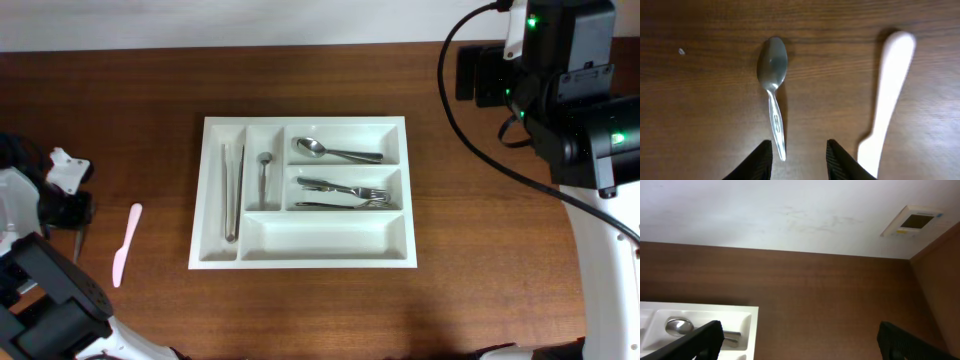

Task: Pack container
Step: 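Return the left gripper to the last spoon and grasp it, then place the second spoon beside the first in the left-middle compartment, then move the left gripper to the pink plastic knife and grasp it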

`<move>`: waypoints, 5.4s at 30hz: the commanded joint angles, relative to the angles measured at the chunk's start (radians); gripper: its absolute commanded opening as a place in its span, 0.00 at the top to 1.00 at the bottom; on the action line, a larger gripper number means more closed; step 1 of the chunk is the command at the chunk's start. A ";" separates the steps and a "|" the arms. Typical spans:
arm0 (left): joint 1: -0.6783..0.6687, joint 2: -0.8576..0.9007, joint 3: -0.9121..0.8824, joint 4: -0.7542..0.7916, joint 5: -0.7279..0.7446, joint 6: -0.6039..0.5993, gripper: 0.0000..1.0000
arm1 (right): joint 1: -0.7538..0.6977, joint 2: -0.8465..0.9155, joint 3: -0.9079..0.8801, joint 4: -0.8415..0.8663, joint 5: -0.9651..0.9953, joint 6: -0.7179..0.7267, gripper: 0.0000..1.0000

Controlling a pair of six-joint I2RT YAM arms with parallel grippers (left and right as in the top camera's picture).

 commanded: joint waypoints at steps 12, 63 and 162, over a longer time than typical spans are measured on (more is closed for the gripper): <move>0.016 -0.002 -0.110 0.172 -0.058 -0.079 0.60 | -0.005 0.001 0.008 0.003 0.013 0.012 0.01; -0.191 -0.103 0.076 -0.003 0.041 -0.256 0.98 | -0.005 0.001 0.008 0.003 0.013 0.012 0.01; -0.154 -0.200 -0.126 -0.051 0.060 -0.111 0.33 | -0.005 0.001 0.008 0.003 0.013 0.012 0.01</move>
